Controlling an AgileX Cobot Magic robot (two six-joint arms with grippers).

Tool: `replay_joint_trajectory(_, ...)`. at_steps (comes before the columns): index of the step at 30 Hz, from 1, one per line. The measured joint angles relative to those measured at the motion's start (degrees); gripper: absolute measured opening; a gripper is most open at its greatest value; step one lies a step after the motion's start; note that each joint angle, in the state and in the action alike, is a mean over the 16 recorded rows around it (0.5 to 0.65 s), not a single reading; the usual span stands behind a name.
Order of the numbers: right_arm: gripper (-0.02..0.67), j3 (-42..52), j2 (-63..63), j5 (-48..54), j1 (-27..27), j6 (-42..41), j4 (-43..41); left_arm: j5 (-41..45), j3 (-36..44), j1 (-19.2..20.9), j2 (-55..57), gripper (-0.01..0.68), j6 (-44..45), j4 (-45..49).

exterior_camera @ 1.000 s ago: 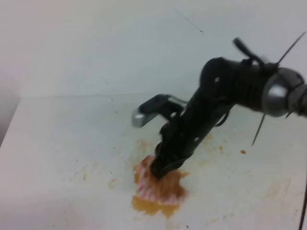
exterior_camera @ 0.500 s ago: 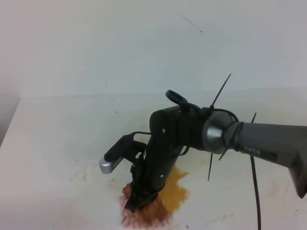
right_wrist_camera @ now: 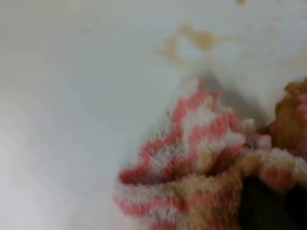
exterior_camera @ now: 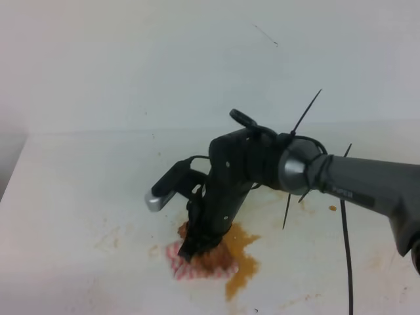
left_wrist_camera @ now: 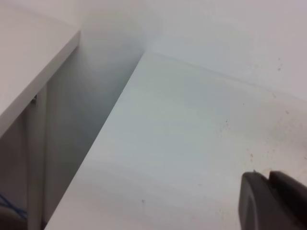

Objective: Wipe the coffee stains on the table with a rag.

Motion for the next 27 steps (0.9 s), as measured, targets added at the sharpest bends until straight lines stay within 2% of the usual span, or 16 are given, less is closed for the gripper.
replay_joint_trajectory(9,0.027,-0.1,-1.0,-0.8,-4.3,-1.4,1.4,0.0,0.0,0.0,0.0,-0.003,0.0,0.0)
replay_joint_trajectory(17,0.026,1.5,-8.6,-0.6,-6.0,-4.6,3.3,0.0,0.0,0.0,0.0,-0.003,0.0,0.0)
replay_joint_trajectory(27,0.026,14.0,-22.4,-1.9,-6.1,-7.4,6.0,0.0,0.0,0.0,0.0,-0.003,0.0,0.0)
